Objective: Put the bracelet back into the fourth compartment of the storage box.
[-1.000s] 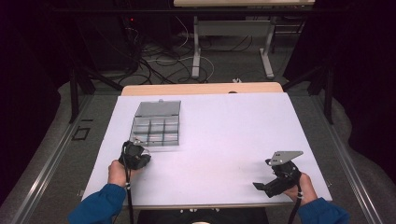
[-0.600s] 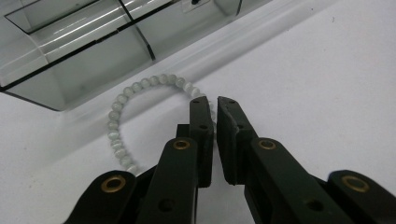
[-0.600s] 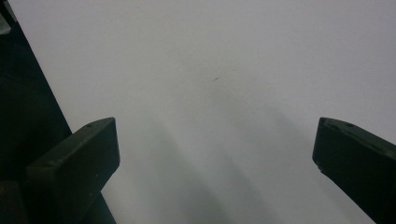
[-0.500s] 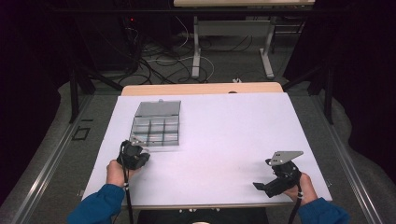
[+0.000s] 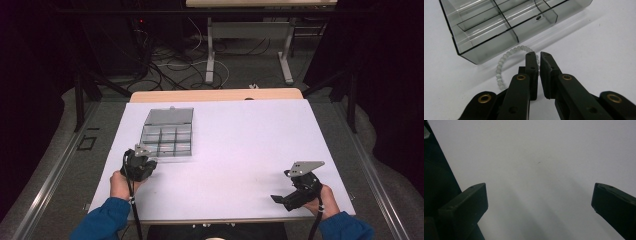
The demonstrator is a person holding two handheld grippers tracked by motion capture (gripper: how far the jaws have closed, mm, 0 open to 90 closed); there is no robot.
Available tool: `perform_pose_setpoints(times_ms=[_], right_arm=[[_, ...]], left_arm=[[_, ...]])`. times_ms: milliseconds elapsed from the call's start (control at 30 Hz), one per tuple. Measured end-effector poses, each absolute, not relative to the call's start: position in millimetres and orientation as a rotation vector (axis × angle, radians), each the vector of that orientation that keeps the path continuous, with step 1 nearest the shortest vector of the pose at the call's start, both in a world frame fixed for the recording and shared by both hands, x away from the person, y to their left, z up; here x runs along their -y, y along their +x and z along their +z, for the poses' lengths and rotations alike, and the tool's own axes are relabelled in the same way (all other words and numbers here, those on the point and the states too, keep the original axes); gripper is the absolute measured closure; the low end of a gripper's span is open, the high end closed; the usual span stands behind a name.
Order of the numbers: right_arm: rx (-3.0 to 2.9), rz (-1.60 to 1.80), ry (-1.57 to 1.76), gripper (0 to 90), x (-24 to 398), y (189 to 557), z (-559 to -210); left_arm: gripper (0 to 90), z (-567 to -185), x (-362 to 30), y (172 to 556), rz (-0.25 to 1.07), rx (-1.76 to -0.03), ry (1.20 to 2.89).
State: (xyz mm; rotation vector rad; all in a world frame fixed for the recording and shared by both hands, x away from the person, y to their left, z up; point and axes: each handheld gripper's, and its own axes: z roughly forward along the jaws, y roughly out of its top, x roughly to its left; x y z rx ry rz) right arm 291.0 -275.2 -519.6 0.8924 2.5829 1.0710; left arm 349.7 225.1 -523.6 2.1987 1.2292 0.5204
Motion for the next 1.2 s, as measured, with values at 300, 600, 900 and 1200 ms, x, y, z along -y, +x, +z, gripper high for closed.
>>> perform_pose_setpoints(times_ms=[300,600,900,1200], right_arm=[[-2.57,1.078,0.9,0.1,275.4,291.2,-519.6],[-2.563,1.085,0.897,0.1,275.4,291.3,-520.0],[-2.574,1.078,0.909,0.1,275.2,291.8,-519.9],[-2.575,1.073,0.897,0.0,275.2,292.6,-520.1]], left_arm=[[85.5,-519.1,-229.5,346.5,0.538,-1.223,2.178],[85.5,-512.0,-231.4,340.8,0.576,-1.206,2.149],[85.5,-507.4,-234.0,337.8,0.613,-1.196,2.114],[85.5,-503.2,-234.6,335.5,0.629,-1.189,2.095]])
